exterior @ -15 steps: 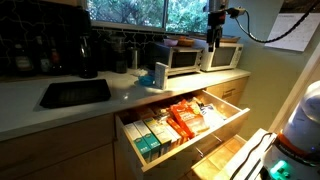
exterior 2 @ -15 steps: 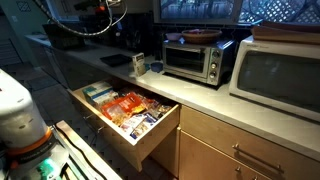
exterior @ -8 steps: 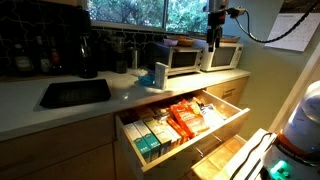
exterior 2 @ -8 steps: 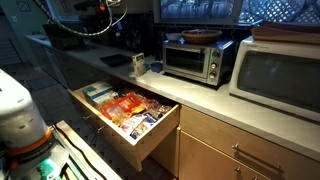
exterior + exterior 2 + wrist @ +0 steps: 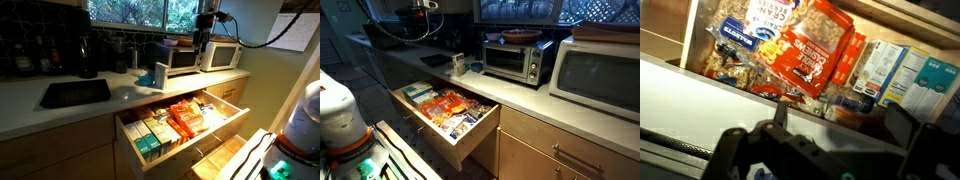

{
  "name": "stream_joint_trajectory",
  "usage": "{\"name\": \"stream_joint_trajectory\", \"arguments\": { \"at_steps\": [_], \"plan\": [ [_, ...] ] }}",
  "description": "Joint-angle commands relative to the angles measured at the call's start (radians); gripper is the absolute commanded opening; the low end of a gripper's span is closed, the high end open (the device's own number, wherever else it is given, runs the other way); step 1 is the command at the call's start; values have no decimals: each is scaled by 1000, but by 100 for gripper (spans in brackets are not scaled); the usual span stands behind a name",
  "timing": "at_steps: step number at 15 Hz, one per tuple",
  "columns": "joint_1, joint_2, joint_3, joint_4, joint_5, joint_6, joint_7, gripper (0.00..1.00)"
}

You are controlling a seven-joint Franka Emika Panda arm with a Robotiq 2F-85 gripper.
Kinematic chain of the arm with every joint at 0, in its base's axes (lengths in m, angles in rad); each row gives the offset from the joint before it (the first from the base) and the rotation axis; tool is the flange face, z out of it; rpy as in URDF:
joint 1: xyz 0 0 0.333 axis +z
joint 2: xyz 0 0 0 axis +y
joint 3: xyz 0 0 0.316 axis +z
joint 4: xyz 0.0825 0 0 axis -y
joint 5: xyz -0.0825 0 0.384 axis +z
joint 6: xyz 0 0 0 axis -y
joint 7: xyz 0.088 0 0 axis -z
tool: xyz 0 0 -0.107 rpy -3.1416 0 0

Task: Put the book inside the drawer

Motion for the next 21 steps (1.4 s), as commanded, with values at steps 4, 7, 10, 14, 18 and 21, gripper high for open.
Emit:
{"name": "stream_joint_trajectory", "arguments": {
  "at_steps": [4,7,10,14,18,21],
  "plan": [
    [15,40,-3,-90,135,316,119,100],
    [16,40,0,-169,147,496,126,100],
    [12,48,3,-251,116,685,119,100],
    [15,70,-1,-262,119,748,116,100],
    [15,80,-2,-286,119,795,116,100],
    [9,95,3,-275,103,805,130,100]
  ]
}}
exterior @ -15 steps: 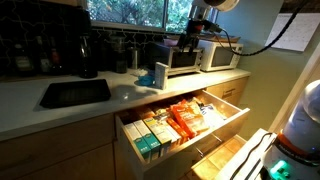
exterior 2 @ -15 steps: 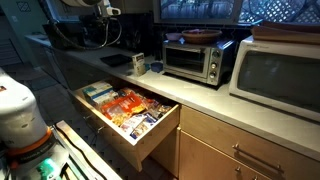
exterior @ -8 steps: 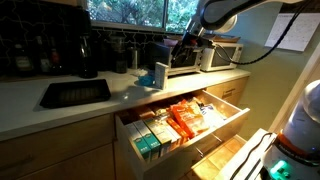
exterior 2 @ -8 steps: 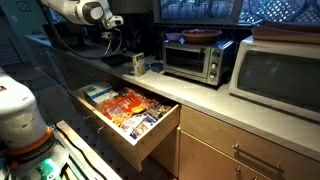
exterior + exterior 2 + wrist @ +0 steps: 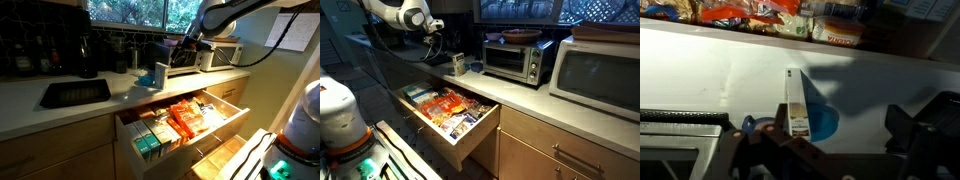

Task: Put the book inside the drawer

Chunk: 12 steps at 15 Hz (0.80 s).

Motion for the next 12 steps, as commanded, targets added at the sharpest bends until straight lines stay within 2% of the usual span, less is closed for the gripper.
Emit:
{"name": "stream_joint_trajectory", "arguments": {
  "at_steps": [1,6,8,12],
  "plan": [
    [-18,45,14,25,-63,36,59,100],
    [-39,135,33,43,-196,119,208,100],
    [-54,169,34,47,-312,173,322,100],
    [-59,228,20,66,-467,243,477,100]
  ]
}}
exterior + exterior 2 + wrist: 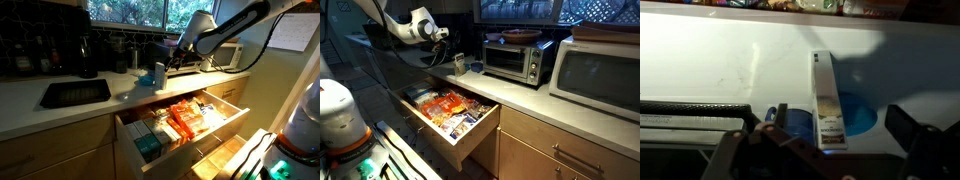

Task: Put the book inside the drawer

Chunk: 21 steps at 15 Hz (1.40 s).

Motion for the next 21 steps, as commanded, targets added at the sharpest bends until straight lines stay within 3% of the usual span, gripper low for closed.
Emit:
{"name": "stream_joint_trajectory", "arguments": {
  "at_steps": [1,7,10,13,14,16,17,18,21],
  "plan": [
    [-13,62,0,36,-137,50,143,100],
    [-7,115,-15,75,-279,53,282,100],
    [-6,133,-23,88,-333,70,330,95],
    [-7,149,-29,98,-367,91,360,80],
    [-6,154,-31,101,-375,95,368,69],
    [-5,161,-34,104,-382,98,375,66],
    [-5,163,-34,104,-383,96,375,57],
    [-5,165,-34,104,-381,96,374,57],
    [-3,164,-29,100,-371,85,359,31]
  ]
}}
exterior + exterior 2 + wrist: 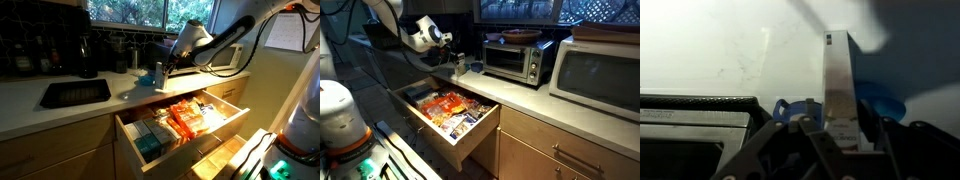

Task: Put the book inside the drawer

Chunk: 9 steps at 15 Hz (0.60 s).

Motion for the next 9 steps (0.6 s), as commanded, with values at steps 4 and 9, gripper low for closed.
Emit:
{"name": "stream_joint_trajectory", "arguments": {
  "at_steps": [4,9],
  "plan": [
    [3,-8,3,-2,-9,-2,-8,7],
    [2,-91,33,-39,82,-103,-110,5]
  ]
}}
